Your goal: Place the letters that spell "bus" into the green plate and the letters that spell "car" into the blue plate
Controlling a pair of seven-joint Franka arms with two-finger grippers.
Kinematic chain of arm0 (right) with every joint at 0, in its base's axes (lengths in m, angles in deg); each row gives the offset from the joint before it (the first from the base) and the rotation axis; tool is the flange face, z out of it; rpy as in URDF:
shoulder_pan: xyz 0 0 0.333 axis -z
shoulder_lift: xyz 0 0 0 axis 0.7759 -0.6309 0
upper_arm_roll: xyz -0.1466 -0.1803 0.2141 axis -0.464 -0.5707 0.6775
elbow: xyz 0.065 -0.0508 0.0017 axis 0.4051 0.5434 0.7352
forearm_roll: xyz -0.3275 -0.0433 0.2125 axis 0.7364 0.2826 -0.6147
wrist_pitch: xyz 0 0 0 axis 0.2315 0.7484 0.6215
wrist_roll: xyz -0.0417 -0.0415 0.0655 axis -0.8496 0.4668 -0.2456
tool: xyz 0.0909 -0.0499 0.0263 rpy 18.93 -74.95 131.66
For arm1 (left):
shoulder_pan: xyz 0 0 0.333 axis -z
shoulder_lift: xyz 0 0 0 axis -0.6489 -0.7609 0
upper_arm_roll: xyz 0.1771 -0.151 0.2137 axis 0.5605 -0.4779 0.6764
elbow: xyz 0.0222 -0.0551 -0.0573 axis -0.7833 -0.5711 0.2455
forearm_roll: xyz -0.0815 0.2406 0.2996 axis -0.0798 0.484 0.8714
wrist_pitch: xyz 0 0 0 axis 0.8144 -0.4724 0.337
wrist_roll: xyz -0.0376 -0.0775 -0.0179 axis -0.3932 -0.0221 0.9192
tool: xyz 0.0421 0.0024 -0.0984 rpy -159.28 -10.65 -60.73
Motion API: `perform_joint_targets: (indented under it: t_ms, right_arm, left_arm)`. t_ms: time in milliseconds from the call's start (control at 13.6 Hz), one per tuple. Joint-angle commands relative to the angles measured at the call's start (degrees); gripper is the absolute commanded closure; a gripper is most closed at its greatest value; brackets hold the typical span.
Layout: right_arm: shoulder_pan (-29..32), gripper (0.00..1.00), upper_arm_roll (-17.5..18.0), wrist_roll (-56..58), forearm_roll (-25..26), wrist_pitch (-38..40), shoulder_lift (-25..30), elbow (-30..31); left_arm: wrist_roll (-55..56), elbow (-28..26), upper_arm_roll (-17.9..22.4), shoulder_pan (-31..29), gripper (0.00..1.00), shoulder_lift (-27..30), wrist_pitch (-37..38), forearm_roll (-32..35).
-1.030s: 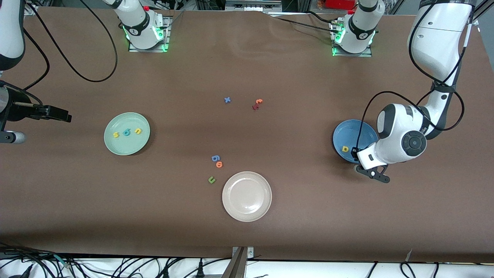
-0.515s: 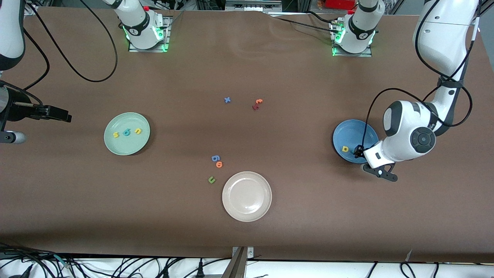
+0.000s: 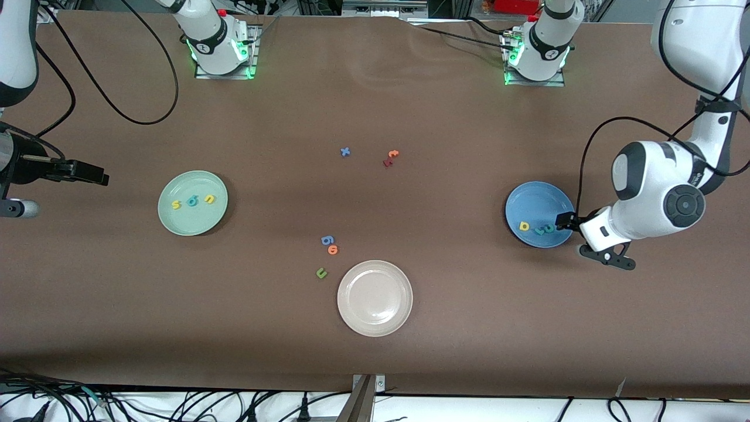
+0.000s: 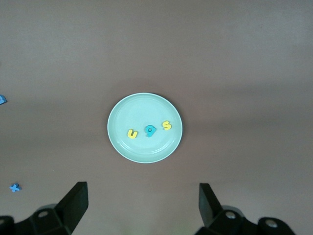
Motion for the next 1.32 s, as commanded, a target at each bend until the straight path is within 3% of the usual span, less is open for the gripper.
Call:
perform_joint_targets:
  t_ms: [0,294,809,1030,1251]
  right_arm:
    - [0.1,0.0,0.5,0.1,0.6,-0.5,1.1,1.1]
    - [0.2,0.0,0.5,0.0,0.7,-0.9,1.0,1.1]
    - [0.1,0.0,0.5,0.0,0.8,-1.7,1.0,1.1]
    - [0.0,0.0,0.5,0.0,0.8,-1.8,1.0,1.1]
    - [0.0,0.0,0.5,0.0,0.9,-1.8,1.0,1.1]
  left_arm:
    - [1.8,0.5,-0.4,-0.4,0.0,3.2,4.5,-0.5]
    - [7.2,5.5,-0.4,-0.9,0.0,4.3,12.4,-0.6]
    - [7.6,14.5,-0.4,-3.2,0.0,5.8,24.9,-3.6]
    - [7.6,14.1,3.3,0.3,0.0,12.3,27.6,-3.5]
    - [9.5,14.0,10.0,5.4,0.0,17.8,29.1,-6.9]
